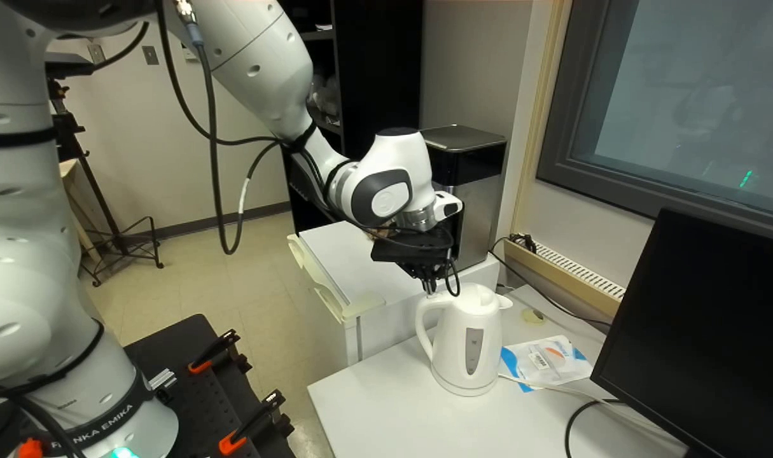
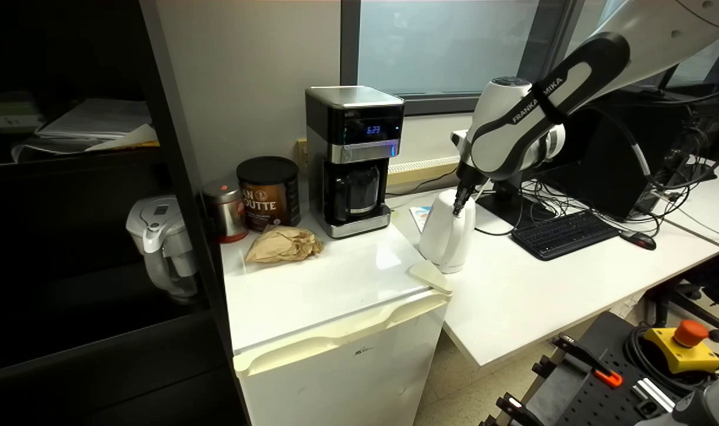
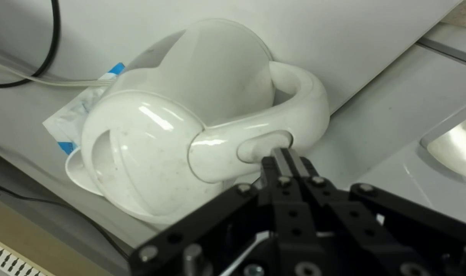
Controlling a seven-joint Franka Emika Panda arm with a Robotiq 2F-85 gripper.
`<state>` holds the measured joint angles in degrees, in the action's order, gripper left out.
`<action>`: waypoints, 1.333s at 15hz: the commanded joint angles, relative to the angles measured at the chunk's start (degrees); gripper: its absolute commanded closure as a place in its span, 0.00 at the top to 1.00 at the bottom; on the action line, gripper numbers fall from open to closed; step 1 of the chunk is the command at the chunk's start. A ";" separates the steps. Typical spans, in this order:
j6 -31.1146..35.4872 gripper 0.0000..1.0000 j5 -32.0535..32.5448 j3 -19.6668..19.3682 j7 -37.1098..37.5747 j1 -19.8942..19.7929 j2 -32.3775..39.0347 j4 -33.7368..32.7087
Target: Press the button on the white kettle
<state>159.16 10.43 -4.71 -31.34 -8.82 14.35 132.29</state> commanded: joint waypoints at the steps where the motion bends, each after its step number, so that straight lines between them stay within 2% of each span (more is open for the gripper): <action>1: 0.96 0.01 -0.44 1.05 0.42 -0.91 1.43 -0.92; 6: 2.89 0.01 -0.87 1.60 -0.31 -1.54 -1.44 1.18; 11: 7.24 0.01 0.17 0.89 -0.63 -2.38 -8.55 6.03; 20: 6.01 0.01 2.33 -2.01 0.24 -1.41 -19.96 14.76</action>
<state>164.94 10.84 -5.20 -31.47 -11.01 -0.97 142.85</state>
